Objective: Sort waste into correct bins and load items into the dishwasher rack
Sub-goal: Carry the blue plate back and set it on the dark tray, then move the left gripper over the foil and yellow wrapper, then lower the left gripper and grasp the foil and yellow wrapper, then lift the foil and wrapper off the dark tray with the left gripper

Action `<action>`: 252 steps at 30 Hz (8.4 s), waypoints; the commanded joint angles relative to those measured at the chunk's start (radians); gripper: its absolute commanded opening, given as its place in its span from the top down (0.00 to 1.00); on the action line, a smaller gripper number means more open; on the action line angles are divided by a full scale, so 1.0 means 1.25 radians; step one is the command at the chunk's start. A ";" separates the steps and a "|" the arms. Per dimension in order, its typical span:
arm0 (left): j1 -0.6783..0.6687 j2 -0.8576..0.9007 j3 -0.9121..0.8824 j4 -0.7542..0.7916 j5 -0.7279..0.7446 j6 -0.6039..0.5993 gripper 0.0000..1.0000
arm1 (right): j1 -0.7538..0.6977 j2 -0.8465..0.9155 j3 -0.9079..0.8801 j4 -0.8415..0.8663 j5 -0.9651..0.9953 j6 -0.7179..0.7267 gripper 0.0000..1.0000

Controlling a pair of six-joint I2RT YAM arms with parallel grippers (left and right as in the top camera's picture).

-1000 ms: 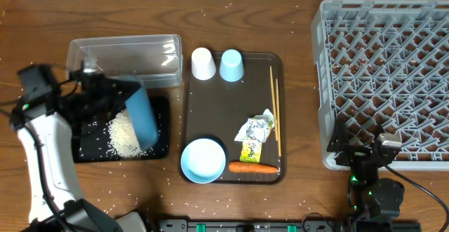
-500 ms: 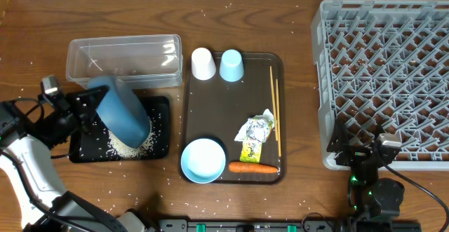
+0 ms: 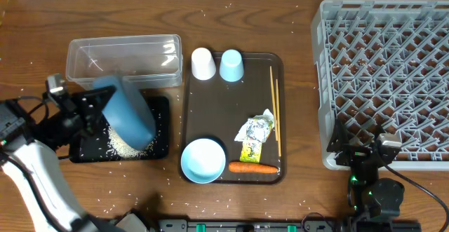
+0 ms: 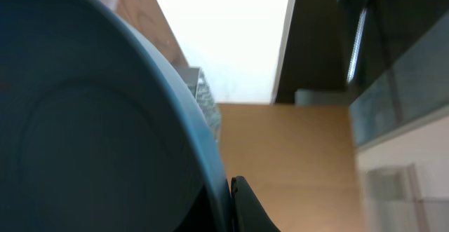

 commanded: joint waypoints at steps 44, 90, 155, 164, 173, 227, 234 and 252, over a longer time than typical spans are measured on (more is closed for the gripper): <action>-1.162 0.226 0.021 0.432 -1.269 -0.162 0.94 | -0.013 -0.003 -0.001 -0.004 0.003 -0.005 0.01; -1.324 0.287 0.164 0.048 -1.157 -0.169 0.65 | -0.013 -0.003 -0.001 -0.004 0.003 -0.005 0.01; -1.315 0.409 0.164 0.193 -1.108 -0.053 0.52 | -0.013 -0.003 -0.001 -0.003 0.003 -0.005 0.01; -1.317 0.422 0.161 0.172 -1.224 -0.040 0.52 | -0.013 -0.003 -0.001 -0.003 0.003 -0.005 0.01; -1.323 0.422 0.142 0.170 -1.175 -0.039 0.52 | -0.013 -0.003 -0.001 -0.003 0.003 -0.005 0.01; -1.358 0.423 0.071 0.240 -1.142 -0.065 0.65 | -0.013 -0.003 -0.001 -0.003 0.003 -0.005 0.01; -1.358 0.423 0.071 0.240 -1.142 -0.065 0.81 | -0.013 -0.003 -0.001 -0.004 0.003 -0.005 0.01; -1.346 0.259 0.090 0.231 -1.141 -0.128 0.94 | -0.013 -0.003 -0.001 -0.003 0.003 -0.005 0.01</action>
